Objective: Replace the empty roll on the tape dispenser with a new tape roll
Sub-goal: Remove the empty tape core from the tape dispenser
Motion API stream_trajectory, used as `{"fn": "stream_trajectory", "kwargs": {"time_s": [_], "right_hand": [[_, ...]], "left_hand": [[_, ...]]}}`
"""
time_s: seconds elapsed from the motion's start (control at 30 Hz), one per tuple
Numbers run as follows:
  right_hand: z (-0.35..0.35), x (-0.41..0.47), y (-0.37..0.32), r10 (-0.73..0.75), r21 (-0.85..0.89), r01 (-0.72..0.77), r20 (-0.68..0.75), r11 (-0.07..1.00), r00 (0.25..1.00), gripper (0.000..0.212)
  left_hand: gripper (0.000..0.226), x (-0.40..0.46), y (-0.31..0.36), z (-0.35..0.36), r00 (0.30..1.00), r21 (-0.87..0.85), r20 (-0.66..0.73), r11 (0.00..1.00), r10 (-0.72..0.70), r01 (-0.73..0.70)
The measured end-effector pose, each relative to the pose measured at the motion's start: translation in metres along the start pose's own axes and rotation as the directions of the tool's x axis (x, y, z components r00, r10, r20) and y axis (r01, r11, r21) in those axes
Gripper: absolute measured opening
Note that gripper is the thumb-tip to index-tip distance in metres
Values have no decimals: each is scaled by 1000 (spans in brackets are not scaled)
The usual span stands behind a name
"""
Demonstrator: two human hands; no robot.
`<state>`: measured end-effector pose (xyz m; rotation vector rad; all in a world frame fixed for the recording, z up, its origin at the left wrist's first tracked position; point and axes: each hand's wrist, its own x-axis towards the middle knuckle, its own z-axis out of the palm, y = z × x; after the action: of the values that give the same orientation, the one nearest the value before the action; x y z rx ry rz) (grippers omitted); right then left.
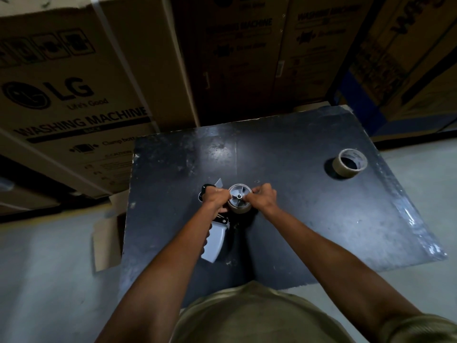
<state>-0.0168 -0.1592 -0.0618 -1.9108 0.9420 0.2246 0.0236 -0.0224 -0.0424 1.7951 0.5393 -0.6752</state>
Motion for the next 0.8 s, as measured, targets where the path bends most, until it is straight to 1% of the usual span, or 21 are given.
{"fn": "stream_trajectory", "kwargs": {"time_s": [0.17, 0.23, 0.27, 0.33, 0.4, 0.43, 0.5, 0.6, 0.67, 0.8], "right_hand": [[2, 3, 2, -3, -28, 3, 7, 1000, 1000, 39], [6, 10, 8, -9, -34, 10, 12, 999, 1000, 40], [5, 10, 8, -16, -31, 17, 9, 999, 1000, 42], [-1, 1, 4, -35, -43, 36, 10, 998, 999, 45], [-6, -3, 2, -67, -62, 69, 45, 996, 997, 35], [-9, -4, 1, -69, -52, 72, 53, 996, 996, 31], [-12, -8, 1, -37, -30, 39, 69, 999, 997, 28], [-13, -14, 1, 22, -2, -22, 150, 1000, 988, 24], [-13, -13, 2, 10, -20, -7, 144, 1000, 990, 22], [-13, -15, -3, -38, -94, 47, 96, 995, 995, 18]], "left_hand": [[18, 3, -2, 0, 999, 31, -29, 999, 16, -15], [11, 4, -3, 0, 998, 92, -58, 995, 37, -32], [7, 3, -3, 0, 996, 140, -68, 989, 60, -50], [11, 2, -2, -1, 986, 310, -62, 942, 154, -128], [18, -1, 3, -4, 970, 477, -33, 857, 239, -195], [19, -4, 6, -5, 969, 511, -15, 835, 248, -206], [20, -4, 12, -5, 963, 541, 29, 806, 268, -241], [26, 2, 14, -5, 946, 582, 99, 753, 310, -308], [33, 4, 12, -6, 940, 587, 129, 740, 316, -329], [35, 4, 6, -9, 946, 573, 127, 756, 298, -315]]}}
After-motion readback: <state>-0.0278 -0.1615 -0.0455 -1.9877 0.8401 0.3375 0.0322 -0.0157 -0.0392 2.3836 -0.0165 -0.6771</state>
